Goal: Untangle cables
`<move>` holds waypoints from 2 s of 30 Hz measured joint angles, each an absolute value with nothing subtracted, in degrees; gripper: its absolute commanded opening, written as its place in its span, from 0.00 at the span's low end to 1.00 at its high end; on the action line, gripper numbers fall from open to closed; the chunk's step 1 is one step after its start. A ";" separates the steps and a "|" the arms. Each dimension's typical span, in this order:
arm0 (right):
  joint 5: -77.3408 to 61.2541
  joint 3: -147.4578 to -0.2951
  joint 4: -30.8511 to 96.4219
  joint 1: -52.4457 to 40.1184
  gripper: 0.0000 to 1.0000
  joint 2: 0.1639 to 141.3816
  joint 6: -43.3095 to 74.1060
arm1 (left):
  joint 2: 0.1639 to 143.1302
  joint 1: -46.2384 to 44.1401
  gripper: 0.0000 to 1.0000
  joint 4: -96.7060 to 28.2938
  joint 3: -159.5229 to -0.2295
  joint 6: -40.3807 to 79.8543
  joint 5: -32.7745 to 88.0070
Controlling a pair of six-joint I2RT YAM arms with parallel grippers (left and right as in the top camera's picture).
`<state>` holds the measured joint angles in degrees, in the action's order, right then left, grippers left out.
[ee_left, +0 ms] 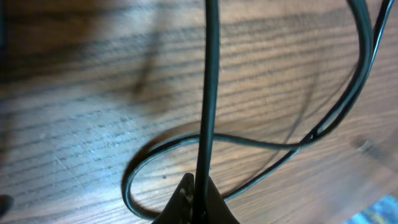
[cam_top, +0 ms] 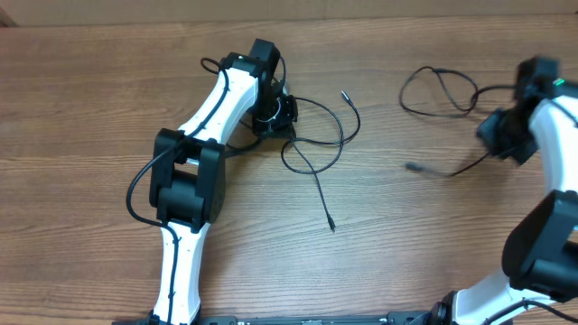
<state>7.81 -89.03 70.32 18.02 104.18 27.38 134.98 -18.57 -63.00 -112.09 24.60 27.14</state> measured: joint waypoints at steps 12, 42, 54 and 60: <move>12.60 -106.72 75.85 24.99 0.66 104.07 25.26 | 134.02 -18.79 0.04 -62.74 -112.09 19.42 26.72; -20.75 -106.72 76.01 12.80 0.91 104.07 5.08 | 106.52 -24.03 0.09 -53.30 -112.09 8.21 36.25; -18.13 -106.72 77.67 10.41 0.91 104.07 4.82 | 106.52 -26.48 0.64 -54.13 -112.09 0.82 30.98; -18.06 -106.28 81.08 10.33 0.91 104.07 4.99 | 106.52 -21.47 0.63 -61.36 -112.09 9.67 16.08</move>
